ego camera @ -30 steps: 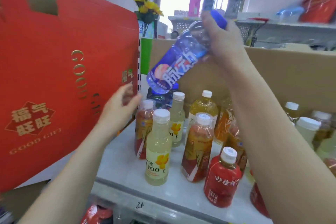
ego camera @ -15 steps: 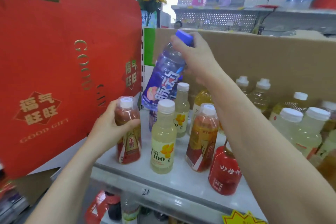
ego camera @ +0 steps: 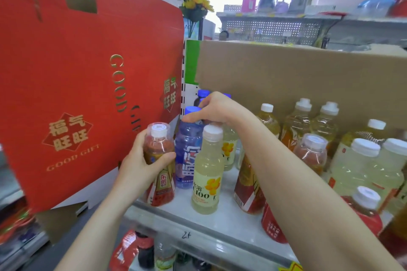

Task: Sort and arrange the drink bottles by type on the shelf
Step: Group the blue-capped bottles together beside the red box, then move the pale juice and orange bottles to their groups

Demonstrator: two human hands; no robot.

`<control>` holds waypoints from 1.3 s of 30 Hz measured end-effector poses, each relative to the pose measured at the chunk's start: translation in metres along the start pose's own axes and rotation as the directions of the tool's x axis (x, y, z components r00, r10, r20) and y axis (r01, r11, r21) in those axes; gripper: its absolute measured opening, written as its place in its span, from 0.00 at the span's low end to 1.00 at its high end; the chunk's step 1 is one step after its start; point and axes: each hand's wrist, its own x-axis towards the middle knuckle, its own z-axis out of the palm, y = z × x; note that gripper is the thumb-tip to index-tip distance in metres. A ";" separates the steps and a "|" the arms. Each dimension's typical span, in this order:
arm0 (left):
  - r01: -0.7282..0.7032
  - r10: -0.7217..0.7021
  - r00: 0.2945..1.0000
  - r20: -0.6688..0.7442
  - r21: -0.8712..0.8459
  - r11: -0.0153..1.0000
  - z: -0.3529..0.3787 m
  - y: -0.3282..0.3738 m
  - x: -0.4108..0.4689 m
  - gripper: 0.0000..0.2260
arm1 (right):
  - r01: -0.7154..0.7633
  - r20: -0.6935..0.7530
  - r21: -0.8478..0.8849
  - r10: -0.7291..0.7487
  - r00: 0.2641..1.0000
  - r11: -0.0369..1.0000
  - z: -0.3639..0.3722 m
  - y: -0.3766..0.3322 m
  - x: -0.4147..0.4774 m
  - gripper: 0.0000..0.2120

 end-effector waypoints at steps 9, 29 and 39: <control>0.070 -0.067 0.997 0.039 -0.080 0.994 0.010 -0.013 -0.012 0.30 | -0.022 -0.138 0.607 0.133 0.981 0.794 0.030 0.028 -0.020 0.18; 0.074 -0.051 0.991 0.123 -0.193 0.978 0.012 -0.026 -0.021 0.28 | 0.054 -0.367 0.563 0.191 0.910 0.824 0.159 0.078 -0.121 0.33; 0.077 0.014 0.981 0.194 -0.451 0.889 0.021 0.039 -0.101 0.18 | 0.151 -0.418 0.707 0.235 0.878 0.691 0.139 0.094 -0.233 0.22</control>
